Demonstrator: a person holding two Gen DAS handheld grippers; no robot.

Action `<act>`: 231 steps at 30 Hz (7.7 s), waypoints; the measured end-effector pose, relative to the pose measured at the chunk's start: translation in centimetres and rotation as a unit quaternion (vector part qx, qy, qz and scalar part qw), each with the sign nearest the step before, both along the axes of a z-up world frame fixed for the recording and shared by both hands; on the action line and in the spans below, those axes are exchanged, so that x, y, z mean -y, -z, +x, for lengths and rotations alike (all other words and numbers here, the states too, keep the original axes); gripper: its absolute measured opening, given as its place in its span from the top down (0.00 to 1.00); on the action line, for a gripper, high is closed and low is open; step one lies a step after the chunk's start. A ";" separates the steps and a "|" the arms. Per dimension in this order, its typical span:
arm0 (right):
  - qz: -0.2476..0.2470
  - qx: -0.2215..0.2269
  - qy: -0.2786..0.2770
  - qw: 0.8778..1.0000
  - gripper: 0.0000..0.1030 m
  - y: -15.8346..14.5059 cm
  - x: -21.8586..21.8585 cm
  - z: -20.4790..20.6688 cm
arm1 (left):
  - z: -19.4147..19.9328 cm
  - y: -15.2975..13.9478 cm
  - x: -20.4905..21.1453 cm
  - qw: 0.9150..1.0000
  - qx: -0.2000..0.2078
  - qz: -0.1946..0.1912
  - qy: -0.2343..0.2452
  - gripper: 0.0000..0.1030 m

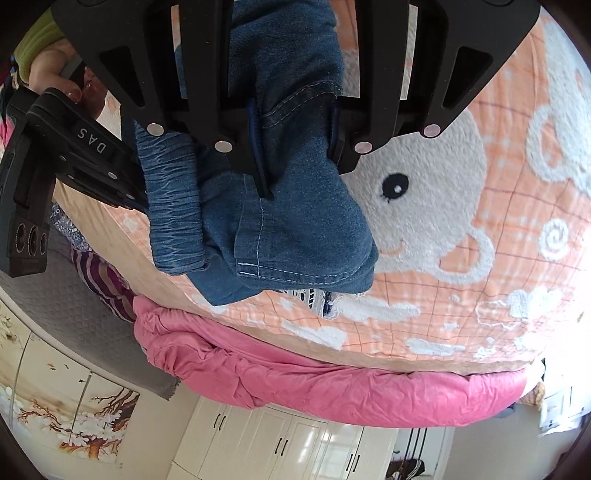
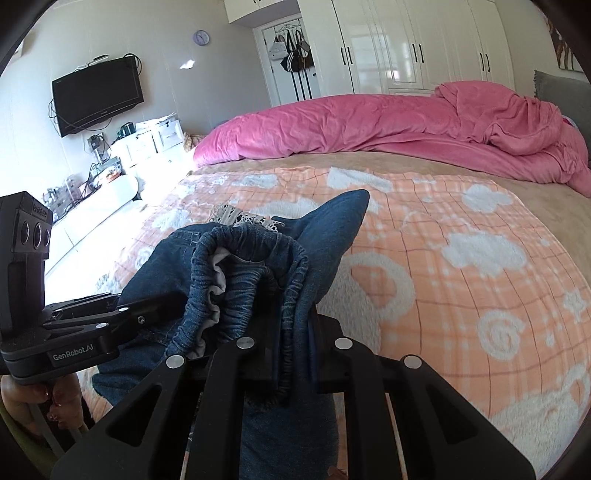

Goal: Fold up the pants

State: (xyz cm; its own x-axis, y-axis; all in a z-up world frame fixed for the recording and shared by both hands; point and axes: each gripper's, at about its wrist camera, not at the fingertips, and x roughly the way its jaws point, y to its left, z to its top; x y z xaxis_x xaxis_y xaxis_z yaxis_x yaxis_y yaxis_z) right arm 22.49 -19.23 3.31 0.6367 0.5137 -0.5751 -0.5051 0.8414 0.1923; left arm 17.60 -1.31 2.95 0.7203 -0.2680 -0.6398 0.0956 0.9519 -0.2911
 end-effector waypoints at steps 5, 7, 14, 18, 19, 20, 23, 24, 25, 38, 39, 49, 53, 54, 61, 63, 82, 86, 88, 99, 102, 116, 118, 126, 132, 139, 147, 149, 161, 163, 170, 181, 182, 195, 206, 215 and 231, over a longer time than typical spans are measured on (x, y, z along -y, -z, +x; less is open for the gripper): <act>-0.005 -0.002 0.001 1.000 0.90 0.2 -1.2 1.7 | 1.4 0.4 -0.6 1.000 0.000 0.012 -0.009 0.81; -0.007 -0.004 0.002 1.000 0.90 0.4 -1.5 2.3 | 2.0 0.5 -0.8 1.000 -0.001 0.017 -0.012 0.81; -0.006 -0.019 0.015 1.000 0.90 1.4 -2.0 4.3 | 4.0 1.4 -0.9 0.999 0.000 0.037 -0.017 0.81; -0.009 -0.036 0.025 0.999 0.90 2.8 -1.9 5.5 | 5.2 2.6 -0.8 0.999 -0.005 0.044 -0.018 0.81; -0.011 -0.043 0.027 0.999 0.90 3.3 -1.9 5.9 | 5.5 3.1 -0.8 0.999 -0.009 0.046 -0.018 0.81; -0.015 -0.050 0.030 0.998 0.90 3.9 -1.9 6.3 | 5.7 3.5 -0.8 0.999 -0.015 0.047 -0.019 0.80; -0.028 -0.071 0.042 0.996 0.90 5.4 -1.8 7.0 | 6.2 4.8 -1.0 0.998 -0.032 0.046 -0.024 0.77; -0.031 -0.076 0.045 0.996 0.90 5.8 -1.7 7.2 | 6.2 5.0 -1.1 0.998 -0.033 0.045 -0.025 0.77; -0.034 -0.082 0.048 0.995 0.89 6.1 -1.5 7.3 | 6.2 5.1 -1.2 0.998 -0.035 0.041 -0.027 0.76; -0.051 -0.107 0.086 0.989 0.54 7.5 -0.1 7.9 | 5.9 5.7 -1.9 0.998 -0.043 0.032 -0.040 0.59; -0.051 -0.107 0.086 0.989 0.54 7.5 -0.1 7.8 | 5.9 5.7 -2.0 0.998 -0.044 0.030 -0.041 0.58; -0.045 -0.110 0.096 0.988 0.43 7.4 0.8 7.4 | 5.4 5.6 -2.9 0.997 -0.049 0.020 -0.047 0.36; -0.041 -0.110 0.102 0.988 0.38 7.3 1.2 7.1 | 5.1 5.6 -3.3 0.997 -0.053 0.016 -0.050 0.30; -0.039 -0.110 0.104 0.988 0.38 7.2 1.2 7.1 | 5.0 5.5 -3.4 0.997 -0.051 0.020 -0.052 0.28; -0.039 -0.108 0.109 0.987 0.35 7.0 1.6 6.5 | 4.5 5.3 -3.6 0.997 -0.056 0.028 -0.054 0.15; -0.037 -0.108 0.111 0.987 0.34 6.9 1.8 6.3 | 4.3 5.2 -3.7 0.996 -0.055 0.031 -0.057 0.13; -0.020 -0.038 0.113 0.993 0.16 3.3 2.9 -0.1 | -1.4 1.9 -3.4 0.996 -0.001 0.028 -0.082 0.09; -0.016 -0.012 0.109 0.994 0.16 2.0 3.2 -2.1 | -3.4 1.5 -2.9 0.996 0.005 0.030 -0.080 0.09; -0.013 0.000 0.107 0.994 0.15 1.4 3.3 -3.1 | -4.3 1.2 -2.7 0.996 0.009 0.035 -0.079 0.09; -0.018 0.047 0.097 0.994 0.07 -1.1 3.8 -8.9 | -9.1 -0.7 -2.5 0.995 0.033 0.042 -0.085 0.09; -0.025 0.051 0.099 0.993 0.05 -1.3 4.1 -10.4 | -10.6 -0.9 -2.4 0.995 0.037 0.045 -0.086 0.09; -0.031 0.066 0.106 0.992 0.05 -1.8 5.8 -14.5 | -15.7 1.2 -1.4 0.995 0.027 0.061 -0.079 0.09; -0.032 0.067 0.106 0.992 0.05 -1.7 5.9 -14.9 | -16.0 1.5 -1.1 0.995 0.024 0.058 -0.077 0.09; -0.011 0.059 0.109 0.992 0.05 -0.3 6.2 -16.4 | -16.5 1.9 0.1 0.995 0.034 0.067 -0.072 0.09; -0.029 0.049 0.099 0.993 0.05 1.4 5.2 -16.5 | -16.7 3.1 0.7 0.994 0.025 0.076 -0.071 0.09; -0.039 0.013 0.097 0.994 0.05 4.7 4.7 -15.7 | -16.1 4.4 0.9 0.994 0.009 0.079 -0.071 0.09; -0.051 0.015 0.067 0.996 0.05 5.8 3.6 -15.8 | -15.4 5.3 0.8 0.993 -0.006 0.087 -0.081 0.09; -0.052 0.017 0.064 0.996 0.05 5.8 3.5 -15.8 | -15.3 5.3 0.8 0.993 -0.007 0.088 -0.081 0.09; -0.052 0.014 0.080 0.995 0.05 6.1 4.1 -15.4 | -15.4 5.2 0.7 0.993 -0.007 0.083 -0.085 0.09; -0.053 0.010 0.083 0.995 0.05 6.2 4.2 -15.3 | -15.5 5.2 0.6 0.993 -0.009 0.079 -0.087 0.09; -0.057 0.009 0.086 0.995 0.05 6.3 4.2 -15.2 | -15.5 5.0 0.4 0.992 -0.008 0.084 -0.089 0.09; -0.063 0.008 0.087 0.994 0.05 6.6 4.1 -15.1 | -15.4 5.0 0.3 0.992 -0.012 0.085 -0.093 0.09; -0.063 0.008 0.087 0.994 0.05 6.6 4.0 -15.1 | -15.4 5.0 0.2 0.992 -0.012 0.085 -0.095 0.09; -0.068 0.006 0.089 0.994 0.05 6.8 4.1 -14.9 | -15.5 4.6 0.1 0.992 -0.009 0.082 -0.096 0.09; -0.073 0.005 0.089 0.993 0.05 7.0 4.1 -15.0 | -15.4 4.6 0.1 0.992 -0.010 0.085 -0.096 0.09; -0.074 0.004 0.088 0.993 0.05 7.0 4.0 -14.9 | -15.3 4.6 0.1 0.993 -0.011 0.077 -0.090 0.09; -0.075 0.000 0.092 0.993 0.05 7.2 4.1 -14.7 | -15.0 4.7 0.4 0.993 -0.015 0.078 -0.086 0.09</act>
State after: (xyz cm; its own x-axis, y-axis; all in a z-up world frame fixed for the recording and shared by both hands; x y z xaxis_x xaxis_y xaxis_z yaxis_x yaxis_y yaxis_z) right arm 7.74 -23.36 -3.90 0.7118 0.2964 -0.6368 -0.3392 0.9389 0.0579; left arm 2.59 -1.75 -1.79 0.7265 -0.0391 -0.6860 -0.0779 0.9872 -0.1388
